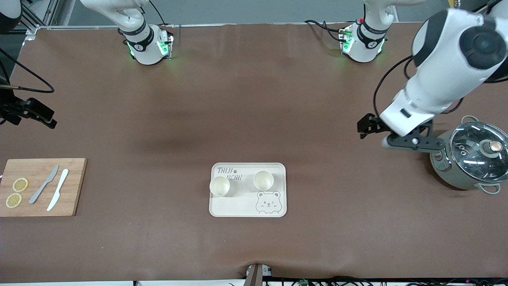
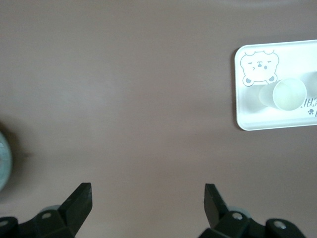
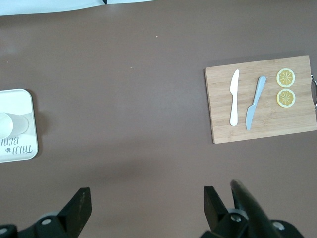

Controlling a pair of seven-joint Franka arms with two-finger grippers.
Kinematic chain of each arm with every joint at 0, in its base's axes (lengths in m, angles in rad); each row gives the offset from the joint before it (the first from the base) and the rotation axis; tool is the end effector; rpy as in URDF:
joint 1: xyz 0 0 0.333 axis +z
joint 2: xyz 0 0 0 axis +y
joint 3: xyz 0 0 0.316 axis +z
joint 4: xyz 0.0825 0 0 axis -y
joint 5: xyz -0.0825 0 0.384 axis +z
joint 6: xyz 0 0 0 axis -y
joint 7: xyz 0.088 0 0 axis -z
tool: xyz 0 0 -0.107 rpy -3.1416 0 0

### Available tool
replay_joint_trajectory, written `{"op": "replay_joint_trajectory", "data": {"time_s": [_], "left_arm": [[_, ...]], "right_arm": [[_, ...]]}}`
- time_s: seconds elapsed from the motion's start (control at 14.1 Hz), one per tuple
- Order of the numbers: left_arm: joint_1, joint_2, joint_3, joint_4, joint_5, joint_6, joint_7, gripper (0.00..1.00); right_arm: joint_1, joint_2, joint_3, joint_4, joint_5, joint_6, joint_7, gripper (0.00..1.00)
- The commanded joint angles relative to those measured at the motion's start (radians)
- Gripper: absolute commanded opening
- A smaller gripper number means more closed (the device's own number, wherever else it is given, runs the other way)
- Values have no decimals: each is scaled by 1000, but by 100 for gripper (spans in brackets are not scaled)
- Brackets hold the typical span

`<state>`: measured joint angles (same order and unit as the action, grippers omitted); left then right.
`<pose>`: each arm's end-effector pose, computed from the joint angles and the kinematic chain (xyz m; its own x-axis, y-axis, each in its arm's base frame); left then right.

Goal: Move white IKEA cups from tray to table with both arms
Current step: 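Reach the right gripper and the left gripper toward the white cups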

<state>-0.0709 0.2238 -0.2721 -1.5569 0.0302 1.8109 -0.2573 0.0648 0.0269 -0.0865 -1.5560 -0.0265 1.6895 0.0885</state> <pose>0.6021 -0.1959 0.5238 0.9960 -0.0840 0.0295 -0.0851 -0.9956 0.0389 0.5746 -0.0143 0.6276 0.9884 -0.1064 0.1086 -0.1091 -0.9938 0.0193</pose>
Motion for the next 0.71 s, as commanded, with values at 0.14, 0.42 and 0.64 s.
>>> {"op": "replay_joint_trajectory", "data": {"time_s": [0.14,0.42,0.64], "left_arm": [[-125,231,8,211,-6,16,-132,100],[-229,392,46,328,-3,59,-193,100],[-415,482,218,395,-4,120,-230,100]], "right_arm": [[12,-4,21,-2,-1,-1,-12,100],[42,21,21,-13,-1,-5,0,100],[47,36,24,-16,25,-1,19,100]]}}
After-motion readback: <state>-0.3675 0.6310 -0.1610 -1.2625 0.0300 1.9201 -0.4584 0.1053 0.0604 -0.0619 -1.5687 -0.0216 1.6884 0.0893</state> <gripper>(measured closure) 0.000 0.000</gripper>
